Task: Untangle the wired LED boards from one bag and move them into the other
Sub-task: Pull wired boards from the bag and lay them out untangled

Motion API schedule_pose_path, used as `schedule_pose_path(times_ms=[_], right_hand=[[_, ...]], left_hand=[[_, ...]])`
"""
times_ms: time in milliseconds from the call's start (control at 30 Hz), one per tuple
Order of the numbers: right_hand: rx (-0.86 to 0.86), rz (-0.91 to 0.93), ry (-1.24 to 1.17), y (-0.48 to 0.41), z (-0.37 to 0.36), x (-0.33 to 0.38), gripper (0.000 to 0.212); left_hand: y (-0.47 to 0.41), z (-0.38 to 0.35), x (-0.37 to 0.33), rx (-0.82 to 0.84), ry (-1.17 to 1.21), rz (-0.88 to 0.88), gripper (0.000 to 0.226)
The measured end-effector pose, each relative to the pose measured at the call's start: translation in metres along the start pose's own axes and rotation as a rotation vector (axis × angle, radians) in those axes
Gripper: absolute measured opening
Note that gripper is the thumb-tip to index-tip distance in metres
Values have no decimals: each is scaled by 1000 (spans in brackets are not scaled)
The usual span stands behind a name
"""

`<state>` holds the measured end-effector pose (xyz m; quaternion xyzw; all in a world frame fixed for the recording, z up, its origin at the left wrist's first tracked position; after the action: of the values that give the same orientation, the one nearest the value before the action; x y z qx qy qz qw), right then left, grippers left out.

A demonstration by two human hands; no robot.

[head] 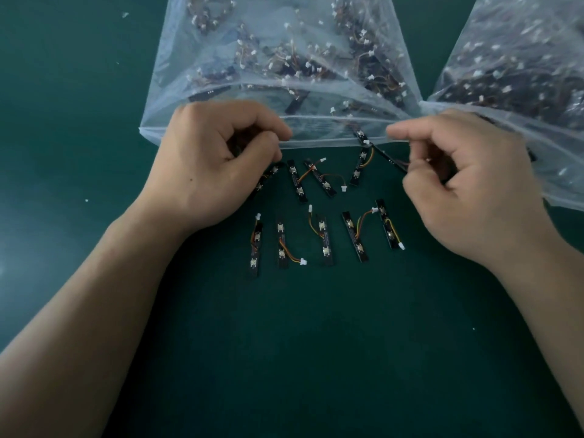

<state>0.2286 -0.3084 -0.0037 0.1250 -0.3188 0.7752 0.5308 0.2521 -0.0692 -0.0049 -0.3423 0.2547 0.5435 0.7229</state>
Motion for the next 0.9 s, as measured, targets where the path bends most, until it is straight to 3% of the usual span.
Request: schedule_pose_path(times_ms=[200,567,900], right_hand=[[122,-13,59,2,-15,0,35],[66,27,70,1,-10,2,31],[44,30,55,1,-8,2,25]], left_hand=[[3,1,-6,-10,-52,-63,22],[4,3,-9,-28,-46,-131,21],[8,11,-13,-149,-206,-200,20]])
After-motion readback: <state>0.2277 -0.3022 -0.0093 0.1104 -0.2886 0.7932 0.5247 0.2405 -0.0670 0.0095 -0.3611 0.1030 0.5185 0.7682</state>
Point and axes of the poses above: each hand's wrist, its own y-axis away from the middle knuckle, its own z-axis out of the back of the hand, x = y × z, the point moved 10 cm from there along -y, towards the middle knuckle, and after that the axes turned 1 degree about y, right-handed, at the moved point
